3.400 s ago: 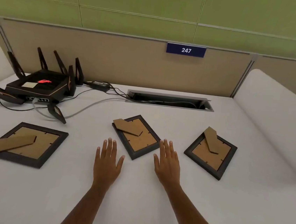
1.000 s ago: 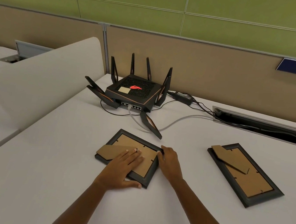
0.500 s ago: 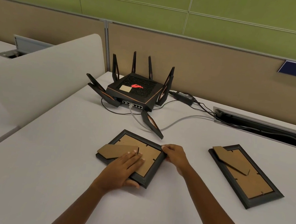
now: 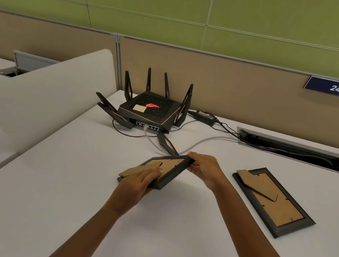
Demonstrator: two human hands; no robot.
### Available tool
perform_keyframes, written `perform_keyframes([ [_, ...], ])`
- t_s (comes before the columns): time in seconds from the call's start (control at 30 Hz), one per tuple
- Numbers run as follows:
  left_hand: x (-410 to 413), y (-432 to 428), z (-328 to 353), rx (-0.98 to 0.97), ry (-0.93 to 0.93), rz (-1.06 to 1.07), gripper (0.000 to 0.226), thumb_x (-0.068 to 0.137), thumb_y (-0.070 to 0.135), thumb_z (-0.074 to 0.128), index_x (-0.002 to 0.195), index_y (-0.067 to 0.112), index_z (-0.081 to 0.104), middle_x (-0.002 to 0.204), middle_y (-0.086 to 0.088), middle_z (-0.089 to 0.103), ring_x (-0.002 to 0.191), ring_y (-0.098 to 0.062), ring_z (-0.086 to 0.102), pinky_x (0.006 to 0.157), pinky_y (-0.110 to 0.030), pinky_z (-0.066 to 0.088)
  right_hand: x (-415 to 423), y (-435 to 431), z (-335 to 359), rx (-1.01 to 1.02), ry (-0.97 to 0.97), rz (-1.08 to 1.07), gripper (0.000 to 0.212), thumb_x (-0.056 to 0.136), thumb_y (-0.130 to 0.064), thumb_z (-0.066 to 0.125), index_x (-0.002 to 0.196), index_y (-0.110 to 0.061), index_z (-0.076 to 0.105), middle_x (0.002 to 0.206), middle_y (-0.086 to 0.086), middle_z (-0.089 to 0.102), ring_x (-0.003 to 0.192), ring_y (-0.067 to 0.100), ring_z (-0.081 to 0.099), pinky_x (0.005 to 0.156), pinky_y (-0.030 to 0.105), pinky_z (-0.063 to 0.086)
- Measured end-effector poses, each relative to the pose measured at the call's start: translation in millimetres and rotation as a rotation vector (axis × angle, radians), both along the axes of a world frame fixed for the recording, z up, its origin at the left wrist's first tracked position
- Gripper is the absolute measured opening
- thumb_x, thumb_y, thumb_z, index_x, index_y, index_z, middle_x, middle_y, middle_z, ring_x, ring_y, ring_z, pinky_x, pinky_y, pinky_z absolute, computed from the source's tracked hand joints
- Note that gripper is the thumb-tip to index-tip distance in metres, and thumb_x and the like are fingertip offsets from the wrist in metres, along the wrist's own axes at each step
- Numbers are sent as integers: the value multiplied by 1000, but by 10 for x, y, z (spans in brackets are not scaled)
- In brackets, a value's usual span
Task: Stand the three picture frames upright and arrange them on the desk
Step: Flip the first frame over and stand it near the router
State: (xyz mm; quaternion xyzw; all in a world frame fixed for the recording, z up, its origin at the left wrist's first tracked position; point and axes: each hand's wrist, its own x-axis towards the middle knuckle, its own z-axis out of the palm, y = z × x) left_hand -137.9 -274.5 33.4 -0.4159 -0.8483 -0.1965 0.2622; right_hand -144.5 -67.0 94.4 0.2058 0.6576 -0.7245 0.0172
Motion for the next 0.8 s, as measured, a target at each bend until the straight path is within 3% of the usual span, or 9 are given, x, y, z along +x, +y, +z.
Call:
perform_keyframes([
  [0.07,31,108,159,190,-161,-8,38,82,27,60,106,-3,63,100,-16,73,87,-24,71,78,-28,56,-3,41,105,14,24,-22,17,90,-17,53,90,-1,59,79,11,63,72,20,64,63,24,56],
  [0.13,38,217,272,393,-362,3,39,88,38,50,102,2,60,84,-8,70,74,-12,64,72,-11,50,13,101,175,40,60,-32,29,91,-25,51,102,1,59,88,13,62,82,25,63,77,33,55],
  [0.2,2,316,363,563,-456,79,10,89,23,54,97,18,51,80,3,61,69,-9,57,66,-13,50,50,170,206,66,132,-24,34,91,-31,50,106,-2,59,93,12,61,87,24,61,83,35,52],
  [0.27,-55,387,426,714,-548,87,12,90,15,51,93,25,45,81,4,61,73,-11,61,61,-18,53,112,236,207,119,189,-6,31,90,-34,50,103,-8,60,102,10,61,94,23,59,87,34,50],
  [0.33,-96,439,513,855,-618,50,17,92,15,47,87,31,47,79,9,62,70,0,64,55,-8,51,158,292,168,150,206,22,28,90,-35,50,103,-12,60,110,10,62,103,23,57,92,35,47],
  [0.4,-112,502,588,976,-722,7,20,93,18,44,84,35,48,82,12,62,71,1,65,53,-5,51,204,323,106,145,207,72,24,89,-34,51,101,-16,61,108,6,64,106,21,57,95,36,45],
  [0.53,-160,618,697,1153,-881,-59,15,93,26,41,85,33,52,84,8,65,63,2,69,51,-10,55,332,323,-54,109,197,157,27,89,-31,51,106,-12,61,107,7,69,101,23,65,91,40,51],
  [0.67,-239,695,759,1187,-992,-32,17,94,34,38,86,31,52,85,6,66,72,-7,67,62,-24,58,402,334,-153,90,199,84,32,88,-29,55,110,-6,59,108,13,69,96,26,68,88,43,55],
  [0.8,-275,750,745,1176,-1074,-18,27,96,37,31,87,30,55,86,7,66,78,-10,65,59,-19,57,447,363,-177,71,211,-2,19,88,-28,55,98,-13,61,92,3,72,76,13,71,61,24,59],
])
